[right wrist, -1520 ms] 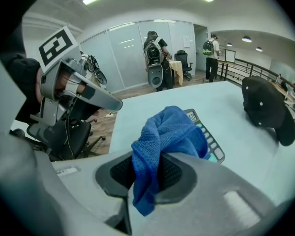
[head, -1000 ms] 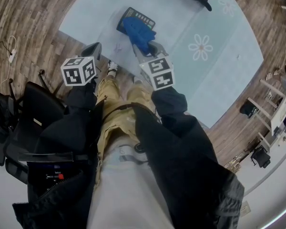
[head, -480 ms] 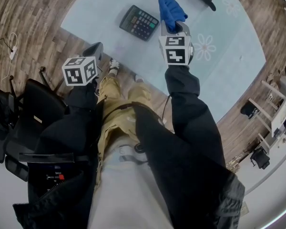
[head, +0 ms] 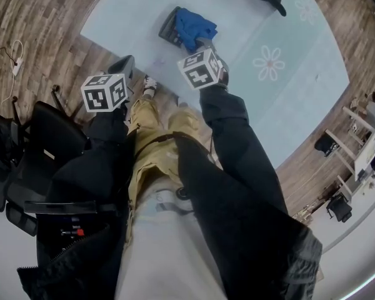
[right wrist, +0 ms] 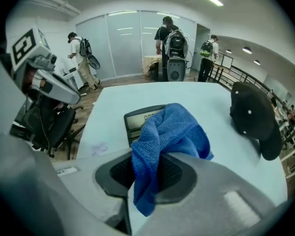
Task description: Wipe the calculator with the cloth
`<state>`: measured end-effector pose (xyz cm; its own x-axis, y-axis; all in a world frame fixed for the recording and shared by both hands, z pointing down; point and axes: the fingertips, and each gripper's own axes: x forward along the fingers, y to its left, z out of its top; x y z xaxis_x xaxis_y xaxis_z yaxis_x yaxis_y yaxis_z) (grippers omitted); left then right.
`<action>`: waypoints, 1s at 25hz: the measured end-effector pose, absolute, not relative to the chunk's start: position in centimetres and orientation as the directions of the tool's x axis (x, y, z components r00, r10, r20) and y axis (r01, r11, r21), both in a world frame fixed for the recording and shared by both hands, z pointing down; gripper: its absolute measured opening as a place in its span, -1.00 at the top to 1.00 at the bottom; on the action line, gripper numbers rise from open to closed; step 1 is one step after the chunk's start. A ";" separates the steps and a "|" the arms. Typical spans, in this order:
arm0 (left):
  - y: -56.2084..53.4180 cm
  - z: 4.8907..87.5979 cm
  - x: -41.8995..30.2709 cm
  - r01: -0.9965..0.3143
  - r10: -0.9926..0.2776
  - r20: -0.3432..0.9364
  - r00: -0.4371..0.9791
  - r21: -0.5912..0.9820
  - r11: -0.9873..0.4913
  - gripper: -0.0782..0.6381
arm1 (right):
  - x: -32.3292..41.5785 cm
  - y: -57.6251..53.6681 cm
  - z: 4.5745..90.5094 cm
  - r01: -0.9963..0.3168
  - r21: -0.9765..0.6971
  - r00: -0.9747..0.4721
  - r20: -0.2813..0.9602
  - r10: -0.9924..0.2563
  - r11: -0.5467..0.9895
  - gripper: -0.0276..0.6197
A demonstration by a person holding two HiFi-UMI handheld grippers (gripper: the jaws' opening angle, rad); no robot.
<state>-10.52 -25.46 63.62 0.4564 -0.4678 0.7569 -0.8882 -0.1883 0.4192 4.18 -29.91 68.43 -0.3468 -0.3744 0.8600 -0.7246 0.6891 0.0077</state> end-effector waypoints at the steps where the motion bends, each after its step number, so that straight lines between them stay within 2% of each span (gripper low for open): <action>1: -25.6 63.5 -10.4 -0.887 -0.469 0.755 0.459 0.422 -0.190 0.78 | 3.6 -29.2 68.4 -0.705 0.004 -0.358 0.861 -0.360 0.710 0.67; 8: -26.6 62.2 -9.5 -0.879 -0.483 0.736 0.474 0.422 -0.221 0.78 | 1.8 -25.7 68.2 -0.633 -0.054 -0.421 0.861 -0.285 0.772 0.67; 12: -27.1 60.7 -9.0 -0.876 -0.498 0.721 0.481 0.416 -0.244 0.78 | 1.8 -24.4 66.3 -0.635 -0.081 -0.456 0.842 -0.288 0.768 0.67; 20: -29.5 53.4 -4.9 -0.835 -0.545 0.632 0.551 0.415 -0.363 0.78 | 5.0 -25.9 56.0 -0.816 -0.178 -0.494 0.707 -0.506 0.549 0.67; 25: -33.9 45.5 -0.7 -0.768 -0.608 0.469 0.640 0.362 -0.529 0.78 | 7.3 -30.1 46.7 -0.881 -0.124 -0.444 0.548 -0.709 0.456 0.67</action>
